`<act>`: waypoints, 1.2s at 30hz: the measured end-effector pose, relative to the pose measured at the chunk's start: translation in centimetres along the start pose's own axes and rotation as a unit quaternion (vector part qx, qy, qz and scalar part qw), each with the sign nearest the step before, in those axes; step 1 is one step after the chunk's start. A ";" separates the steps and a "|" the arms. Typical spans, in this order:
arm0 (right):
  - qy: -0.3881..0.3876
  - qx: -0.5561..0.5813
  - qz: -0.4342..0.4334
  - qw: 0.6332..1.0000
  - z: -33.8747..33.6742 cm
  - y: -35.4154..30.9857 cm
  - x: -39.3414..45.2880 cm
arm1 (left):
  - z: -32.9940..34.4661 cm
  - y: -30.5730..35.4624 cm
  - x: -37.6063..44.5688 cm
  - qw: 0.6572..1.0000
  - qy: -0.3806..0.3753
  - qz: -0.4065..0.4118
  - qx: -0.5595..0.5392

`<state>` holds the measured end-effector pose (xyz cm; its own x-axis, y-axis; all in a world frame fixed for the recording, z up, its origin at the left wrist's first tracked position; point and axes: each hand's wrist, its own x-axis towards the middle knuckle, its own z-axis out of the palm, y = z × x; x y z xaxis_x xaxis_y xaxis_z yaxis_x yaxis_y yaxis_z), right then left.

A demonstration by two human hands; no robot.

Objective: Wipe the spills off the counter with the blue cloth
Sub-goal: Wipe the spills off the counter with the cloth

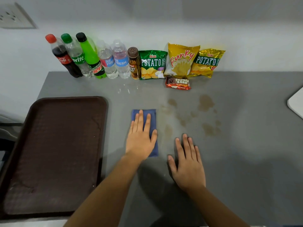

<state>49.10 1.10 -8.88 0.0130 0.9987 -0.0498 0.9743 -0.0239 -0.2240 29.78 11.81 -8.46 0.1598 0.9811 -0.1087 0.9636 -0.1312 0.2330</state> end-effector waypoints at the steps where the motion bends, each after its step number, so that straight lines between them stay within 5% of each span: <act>1: 0.005 0.005 -0.001 1.000 0.1 0.0 0.0 | 0.3 -0.7 -1.6 1.000 0.011 -0.006 -0.008; 11: 0.019 0.002 -0.005 1.000 0.5 0.1 0.1 | -1.3 -6.4 1.5 0.998 0.031 -0.062 -0.009; 26: -0.025 0.038 0.005 0.999 -0.6 -0.1 0.1 | -0.4 4.0 2.5 0.999 -0.026 -0.031 -0.021; 31: 0.006 0.140 0.000 0.990 -1.7 -0.7 0.6 | -2.1 0.8 1.5 0.995 0.023 -0.036 -0.095; 36: 0.026 0.122 -0.070 0.990 -2.9 -5.3 5.2 | -2.3 -4.4 0.4 0.989 0.064 -0.104 -0.083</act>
<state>44.67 6.54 -5.09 -0.1000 0.9939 0.0472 0.8838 0.1105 -0.4546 25.16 13.11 -7.34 -0.0763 0.9958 -0.0502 0.9223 0.0897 0.3759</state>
